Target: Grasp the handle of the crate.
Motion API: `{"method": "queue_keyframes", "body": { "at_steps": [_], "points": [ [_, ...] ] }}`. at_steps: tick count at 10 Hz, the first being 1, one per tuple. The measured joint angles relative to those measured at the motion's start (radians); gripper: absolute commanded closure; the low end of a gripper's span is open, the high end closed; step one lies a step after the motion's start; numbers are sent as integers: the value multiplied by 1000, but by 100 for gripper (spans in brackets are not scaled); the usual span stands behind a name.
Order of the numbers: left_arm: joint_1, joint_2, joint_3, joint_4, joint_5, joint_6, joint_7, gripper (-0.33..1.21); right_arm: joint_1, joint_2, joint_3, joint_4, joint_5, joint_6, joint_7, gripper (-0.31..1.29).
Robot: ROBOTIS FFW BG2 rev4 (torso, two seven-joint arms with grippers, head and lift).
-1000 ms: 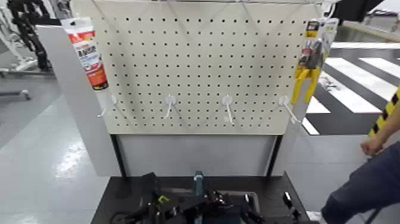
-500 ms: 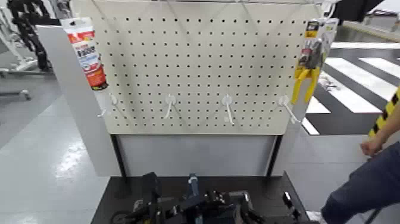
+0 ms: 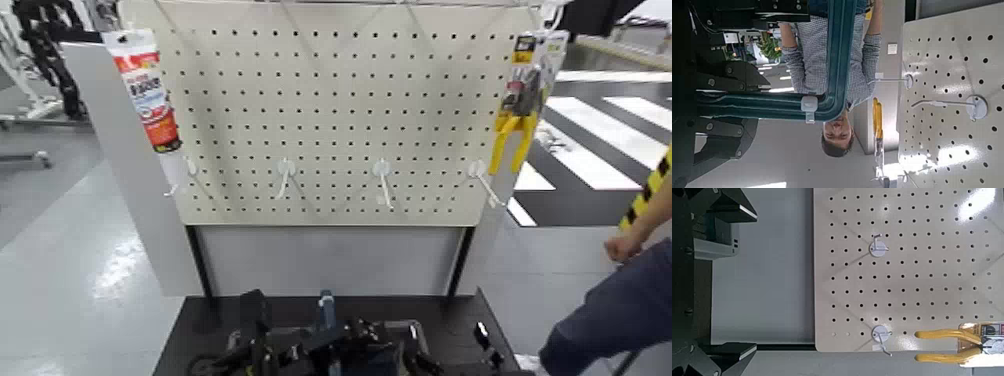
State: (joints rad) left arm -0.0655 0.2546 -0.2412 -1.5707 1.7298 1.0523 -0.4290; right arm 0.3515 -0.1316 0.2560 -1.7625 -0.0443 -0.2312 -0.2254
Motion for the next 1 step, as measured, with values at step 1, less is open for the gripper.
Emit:
{"method": "queue_keyframes", "body": {
  "at_steps": [1],
  "points": [
    [0, -1, 0, 1, 0, 0, 0, 119, 0, 0, -1, 0, 0, 4, 0, 15]
  ]
}}
